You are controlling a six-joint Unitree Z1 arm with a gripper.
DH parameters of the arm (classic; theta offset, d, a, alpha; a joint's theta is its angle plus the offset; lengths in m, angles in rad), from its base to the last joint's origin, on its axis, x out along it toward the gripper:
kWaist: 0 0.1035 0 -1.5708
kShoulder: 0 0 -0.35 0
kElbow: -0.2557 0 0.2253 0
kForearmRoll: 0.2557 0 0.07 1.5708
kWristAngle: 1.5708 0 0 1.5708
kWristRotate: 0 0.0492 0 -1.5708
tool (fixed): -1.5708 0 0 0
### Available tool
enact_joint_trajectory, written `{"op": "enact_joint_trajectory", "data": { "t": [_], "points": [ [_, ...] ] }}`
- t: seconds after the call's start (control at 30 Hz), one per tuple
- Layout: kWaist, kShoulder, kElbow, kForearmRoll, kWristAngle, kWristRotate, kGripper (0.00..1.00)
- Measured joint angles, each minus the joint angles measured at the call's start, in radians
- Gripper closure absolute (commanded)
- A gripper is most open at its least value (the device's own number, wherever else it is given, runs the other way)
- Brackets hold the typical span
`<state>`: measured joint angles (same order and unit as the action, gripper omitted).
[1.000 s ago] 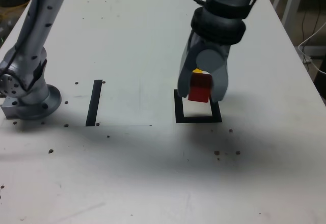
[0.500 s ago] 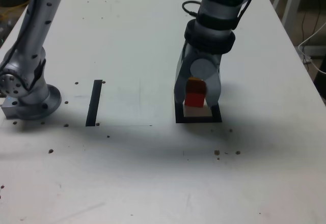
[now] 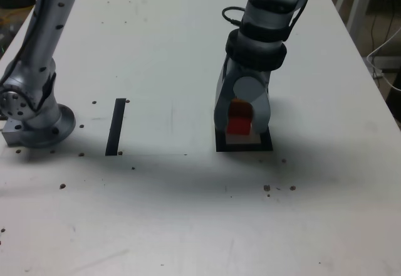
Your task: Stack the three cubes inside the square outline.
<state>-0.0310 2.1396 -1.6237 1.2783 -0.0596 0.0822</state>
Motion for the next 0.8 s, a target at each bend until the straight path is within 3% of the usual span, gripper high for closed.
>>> {"op": "enact_joint_trajectory", "data": {
  "t": [0.2,0.27,0.47,0.8],
  "points": [
    [0.014,0.003,0.004,-0.009,0.0,0.009,0.69],
    [0.018,0.004,0.006,-0.011,-0.001,0.011,0.61],
    [0.032,0.008,0.017,-0.017,-0.013,0.028,0.26],
    [0.038,0.014,0.029,-0.028,-0.027,0.042,0.05]
  ]
}}
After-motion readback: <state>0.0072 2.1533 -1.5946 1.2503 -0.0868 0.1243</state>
